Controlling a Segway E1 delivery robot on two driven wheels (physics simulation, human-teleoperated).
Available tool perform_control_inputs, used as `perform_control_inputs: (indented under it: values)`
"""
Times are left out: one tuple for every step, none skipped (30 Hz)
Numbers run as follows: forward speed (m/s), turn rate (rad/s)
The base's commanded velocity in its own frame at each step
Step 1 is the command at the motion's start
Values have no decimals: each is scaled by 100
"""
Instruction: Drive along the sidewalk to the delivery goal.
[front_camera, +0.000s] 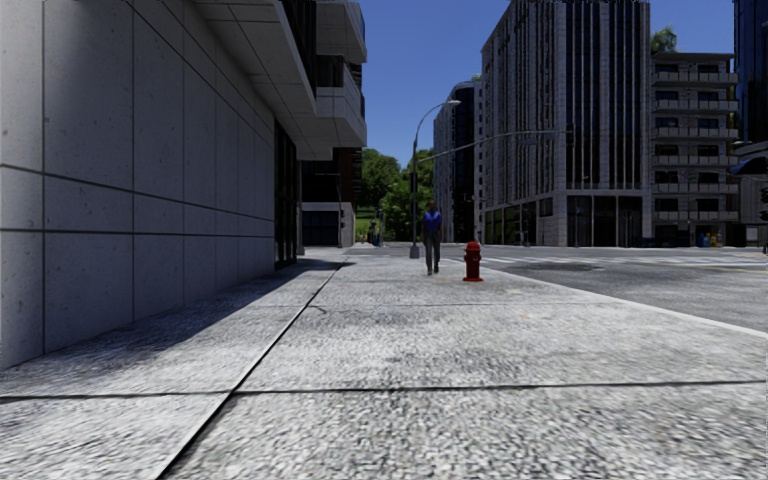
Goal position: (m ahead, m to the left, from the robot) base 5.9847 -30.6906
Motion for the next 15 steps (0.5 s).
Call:
perform_control_inputs:
  values:
    - [200,38]
    - [200,39]
    - [200,39]
    - [200,39]
    - [200,39]
    - [200,39]
    - [200,39]
    - [200,39]
    - [200,39]
    - [200,39]
    - [200,39]
    - [200,39]
    - [200,39]
    - [200,39]
    - [200,39]
